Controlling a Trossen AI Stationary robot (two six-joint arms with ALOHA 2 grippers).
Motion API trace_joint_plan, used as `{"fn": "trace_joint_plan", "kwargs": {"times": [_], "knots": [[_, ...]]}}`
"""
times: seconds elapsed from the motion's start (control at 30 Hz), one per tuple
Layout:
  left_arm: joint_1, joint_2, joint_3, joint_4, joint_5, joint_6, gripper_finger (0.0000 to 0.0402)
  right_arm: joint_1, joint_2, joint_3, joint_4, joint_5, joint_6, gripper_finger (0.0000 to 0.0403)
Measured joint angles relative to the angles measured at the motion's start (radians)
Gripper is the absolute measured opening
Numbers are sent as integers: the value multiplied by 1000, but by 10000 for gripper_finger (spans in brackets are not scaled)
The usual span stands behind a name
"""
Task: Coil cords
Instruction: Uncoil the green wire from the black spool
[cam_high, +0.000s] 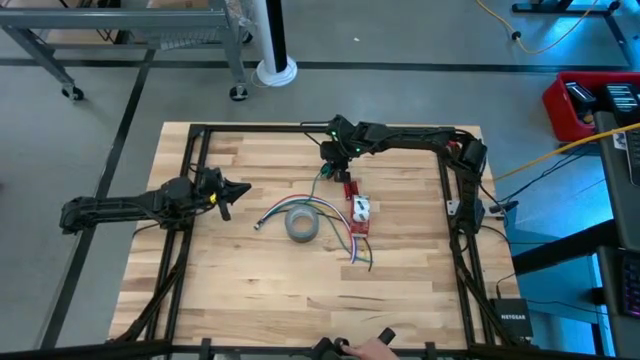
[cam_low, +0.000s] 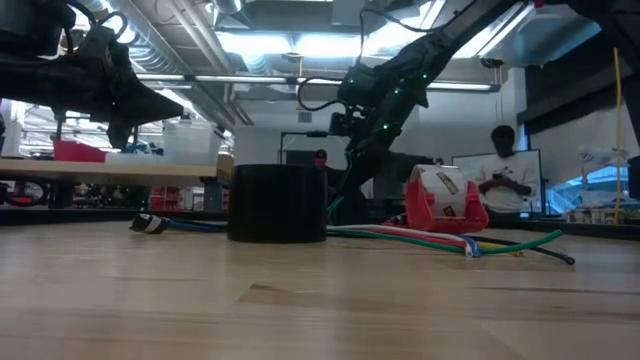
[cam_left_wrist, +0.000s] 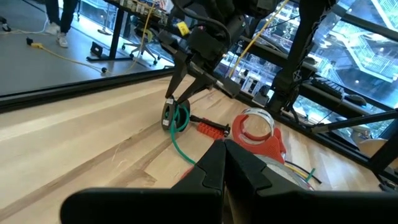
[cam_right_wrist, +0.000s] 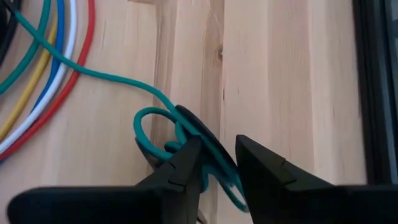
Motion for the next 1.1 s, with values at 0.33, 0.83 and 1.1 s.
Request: {"fn": "trace_joint_plan", "kwargs": {"times": [0.33,0.83,1.1], "knots": [[0,4,0,-19,0,0,0,0,6,1,3,53,0,28],[0,5,0,-21,0,1,0,0,10,21,102,122,187,9],[0,5,0,-20,0,27,0,0,9,169,109,60,350,4]]}}
